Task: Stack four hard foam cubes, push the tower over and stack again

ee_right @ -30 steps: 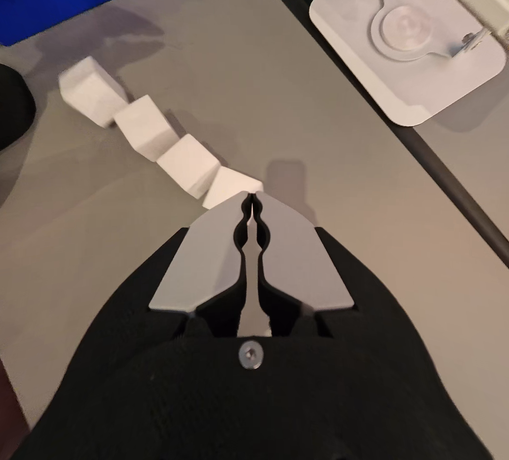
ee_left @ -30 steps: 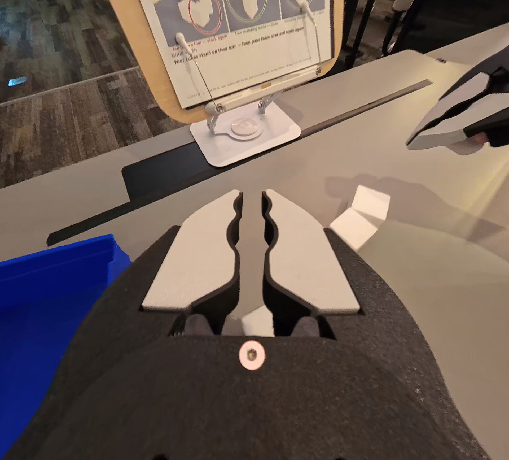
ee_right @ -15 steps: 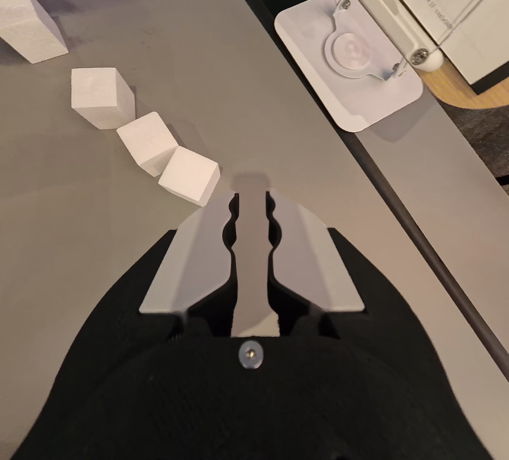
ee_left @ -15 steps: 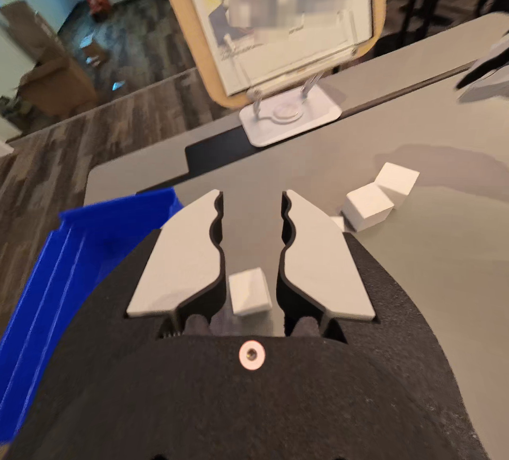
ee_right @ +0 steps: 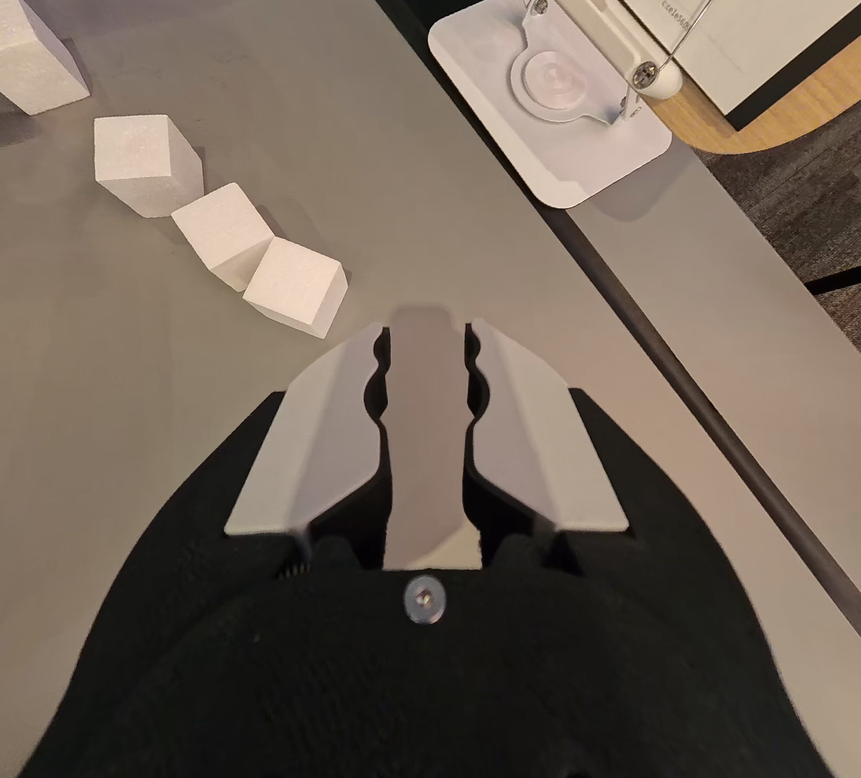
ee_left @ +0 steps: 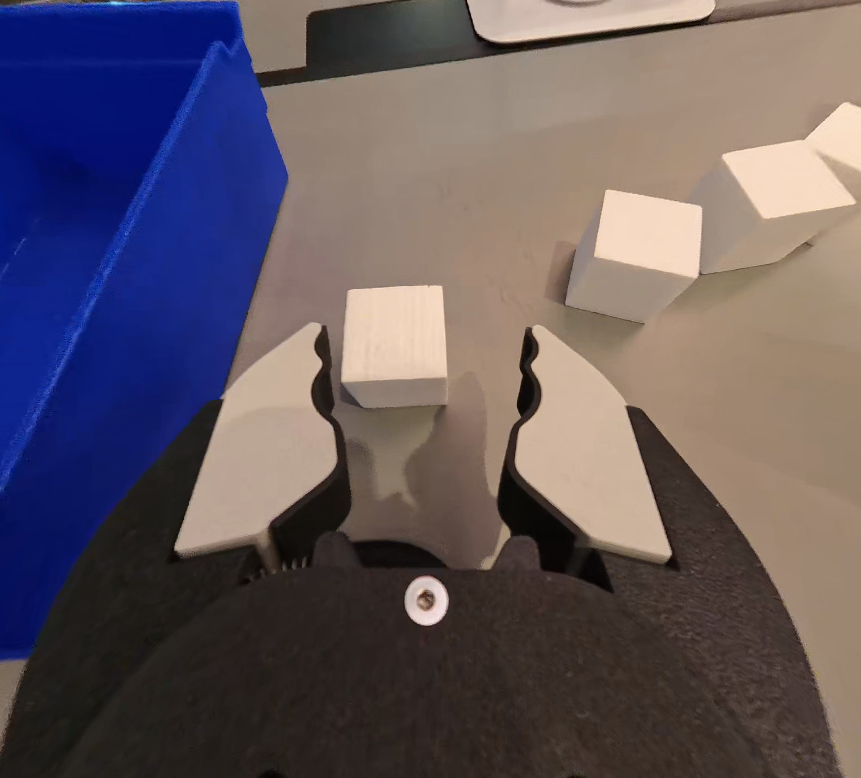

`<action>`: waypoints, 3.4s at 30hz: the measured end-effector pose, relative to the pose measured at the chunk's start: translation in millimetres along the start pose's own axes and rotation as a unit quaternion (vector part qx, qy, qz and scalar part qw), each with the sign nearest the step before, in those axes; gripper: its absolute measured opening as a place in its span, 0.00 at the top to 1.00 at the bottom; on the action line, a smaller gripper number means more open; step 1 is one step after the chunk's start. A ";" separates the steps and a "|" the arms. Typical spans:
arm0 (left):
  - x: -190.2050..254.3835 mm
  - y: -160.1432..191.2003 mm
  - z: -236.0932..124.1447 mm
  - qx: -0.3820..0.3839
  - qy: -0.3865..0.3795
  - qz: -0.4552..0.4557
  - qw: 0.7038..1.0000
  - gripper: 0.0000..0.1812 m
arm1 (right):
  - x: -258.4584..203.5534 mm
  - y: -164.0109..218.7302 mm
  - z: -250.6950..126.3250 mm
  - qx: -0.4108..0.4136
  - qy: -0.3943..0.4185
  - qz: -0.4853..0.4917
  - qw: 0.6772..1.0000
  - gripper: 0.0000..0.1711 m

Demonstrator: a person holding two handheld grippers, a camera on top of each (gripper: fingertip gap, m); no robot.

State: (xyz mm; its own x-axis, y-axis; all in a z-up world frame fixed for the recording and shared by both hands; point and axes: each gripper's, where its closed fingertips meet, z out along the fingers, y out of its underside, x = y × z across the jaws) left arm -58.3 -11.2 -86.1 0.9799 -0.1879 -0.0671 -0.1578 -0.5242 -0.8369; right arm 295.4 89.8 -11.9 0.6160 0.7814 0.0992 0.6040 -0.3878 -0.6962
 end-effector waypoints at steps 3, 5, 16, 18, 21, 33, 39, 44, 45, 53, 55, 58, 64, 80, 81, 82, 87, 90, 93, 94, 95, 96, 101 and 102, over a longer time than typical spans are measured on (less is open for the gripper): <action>-6.6 9.0 13.9 -0.033 -0.043 0.026 0.998 0.57 | -2.7 5.9 7.1 -0.021 -0.003 0.006 1.000 0.79; -13.7 14.4 21.0 -0.050 -0.074 0.047 0.995 0.57 | -7.4 7.9 14.8 -0.034 -0.004 0.009 0.999 0.75; -21.6 30.2 36.9 -0.084 -0.068 0.032 0.994 0.66 | -84.6 11.4 77.1 -0.141 -0.077 0.048 0.986 0.65; -21.3 31.2 38.3 -0.086 -0.060 0.028 0.994 0.68 | -85.9 14.4 84.2 -0.156 -0.057 0.045 0.985 0.61; -21.5 30.9 39.0 -0.083 -0.059 0.032 0.994 0.68 | -93.9 19.5 92.4 -0.174 -0.060 0.054 0.981 0.59; -22.6 7.8 19.6 -0.026 -0.073 0.028 0.997 0.68 | -91.4 47.2 118.4 -0.247 -0.013 0.045 0.968 0.62; -7.5 -12.7 8.2 0.005 -0.063 0.043 0.997 0.68 | -66.9 59.7 111.2 -0.261 -0.004 0.065 0.963 0.64; 47.9 -45.1 1.1 0.045 0.036 0.108 0.992 0.68 | -34.7 71.5 94.2 -0.256 -0.008 0.110 0.960 0.65; 65.7 -51.9 0.0 0.054 0.069 0.142 0.986 0.68 | -30.2 72.1 89.3 -0.251 -0.015 0.119 0.961 0.65; 171.5 -73.5 17.0 0.069 0.280 0.386 0.876 0.68 | -0.6 62.0 29.5 -0.174 -0.038 0.143 0.974 0.64; 181.7 -79.0 24.4 0.062 0.324 0.390 0.860 0.68 | 4.2 57.6 11.9 -0.150 -0.037 0.140 0.978 0.64; 193.3 -85.7 30.4 0.060 0.397 0.376 0.835 0.68 | 9.2 51.7 -12.4 -0.117 -0.033 0.135 0.983 0.64; 196.6 -76.8 51.8 0.024 0.442 0.398 0.804 0.68 | 14.8 42.4 -42.3 -0.064 -0.026 0.136 0.988 0.64; 196.2 -63.9 72.1 -0.004 0.461 0.408 0.788 0.68 | 14.2 49.6 -33.8 -0.090 -0.033 0.127 0.987 0.64; 196.0 -64.1 72.3 -0.001 0.459 0.408 0.789 0.68 | 14.0 49.6 -33.2 -0.091 -0.033 0.126 0.987 0.64; 196.3 -63.9 71.3 -0.001 0.461 0.406 0.789 0.68 | 13.7 49.5 -32.5 -0.091 -0.034 0.126 0.987 0.64; 189.2 -78.6 58.0 0.021 0.458 0.367 0.809 0.59 | 2.4 35.4 -29.9 -0.067 -0.058 0.104 0.991 0.64; 165.5 -95.5 47.4 0.052 0.405 0.314 0.857 0.58 | -15.6 -2.6 -26.9 0.019 -0.085 0.022 0.996 0.64; 138.0 -95.2 37.8 0.078 0.329 0.227 0.913 0.60 | -50.5 -40.8 -21.6 0.112 -0.132 -0.077 0.982 0.64; 128.0 -91.3 36.6 0.088 0.295 0.202 0.930 0.61 | -63.4 -47.7 -18.0 0.122 -0.151 -0.095 0.976 0.64; 118.7 -88.2 35.8 0.105 0.260 0.169 0.945 0.59 | -76.0 -52.7 -14.1 0.126 -0.168 -0.112 0.971 0.64; 110.4 -83.6 35.4 0.118 0.227 0.129 0.958 0.59 | -87.0 -57.0 -10.0 0.129 -0.181 -0.128 0.967 0.64; 111.4 -46.8 37.3 0.087 0.170 0.064 0.979 0.54 | -112.2 -58.1 13.7 0.079 -0.175 -0.185 0.964 0.64; 107.8 -41.8 42.0 0.079 0.139 0.081 0.984 0.52 | -115.0 -56.0 18.2 0.062 -0.177 -0.193 0.963 0.64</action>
State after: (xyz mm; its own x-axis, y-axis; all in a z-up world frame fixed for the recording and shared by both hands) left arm 59.1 25.4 -81.1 0.8687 -0.4899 -0.0739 -0.2671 -0.3373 -0.9027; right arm 181.5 30.5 2.8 0.1337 0.9818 0.1352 0.6751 0.0097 -0.7377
